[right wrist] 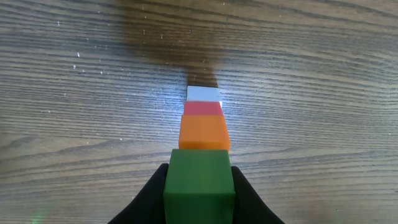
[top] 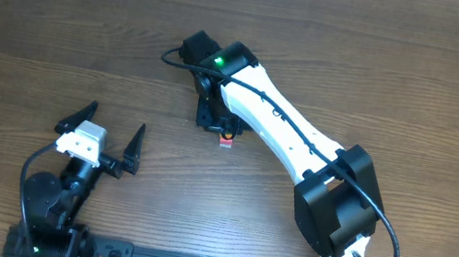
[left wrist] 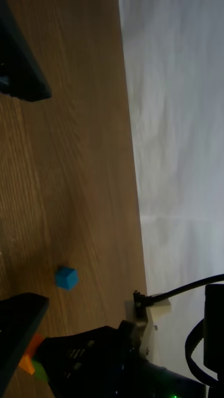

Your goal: Stack Cubes

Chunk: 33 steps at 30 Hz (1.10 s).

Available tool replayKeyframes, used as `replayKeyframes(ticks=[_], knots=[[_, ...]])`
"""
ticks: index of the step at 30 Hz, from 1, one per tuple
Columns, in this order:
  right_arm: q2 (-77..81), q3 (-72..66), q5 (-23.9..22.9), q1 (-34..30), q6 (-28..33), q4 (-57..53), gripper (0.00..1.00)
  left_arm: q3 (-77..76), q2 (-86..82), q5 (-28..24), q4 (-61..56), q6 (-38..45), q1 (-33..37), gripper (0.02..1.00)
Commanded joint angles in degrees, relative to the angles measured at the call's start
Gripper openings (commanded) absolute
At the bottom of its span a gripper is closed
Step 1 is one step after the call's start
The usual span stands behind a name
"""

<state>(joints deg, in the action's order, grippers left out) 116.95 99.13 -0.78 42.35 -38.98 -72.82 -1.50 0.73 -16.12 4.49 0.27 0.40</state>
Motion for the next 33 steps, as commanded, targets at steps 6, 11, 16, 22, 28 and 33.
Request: replayKeyframes(ticks=[6, 11, 16, 22, 28, 33], knots=[[-1.6, -0.9, -0.2, -0.5, 0.1, 0.5, 0.012, 0.4, -0.5, -0.4, -0.2, 1.0, -0.3, 1.0], [-1.6, -1.8, -0.2, -0.7, 0.3, 1.1, 0.012, 0.4, -0.5, -0.4, -0.2, 1.0, -0.3, 1.0], [-1.6, -1.9, -0.2, -0.7, 0.3, 1.3, 0.009, 0.4, -0.5, -0.4, -0.2, 1.0, -0.3, 1.0], [-1.6, -1.9, -0.2, -0.7, 0.3, 1.3, 0.012, 0.4, -0.5, -0.4, -0.2, 1.0, -0.3, 1.0], [-1.6, -1.9, -0.2, -0.7, 0.3, 1.3, 0.069, 0.4, -0.5, -0.4, -0.2, 1.0, -0.3, 0.998], [-1.6, -1.9, -0.1, -0.7, 0.2, 1.3, 0.093, 0.4, -0.5, -0.3, -0.2, 1.0, -0.3, 1.0]])
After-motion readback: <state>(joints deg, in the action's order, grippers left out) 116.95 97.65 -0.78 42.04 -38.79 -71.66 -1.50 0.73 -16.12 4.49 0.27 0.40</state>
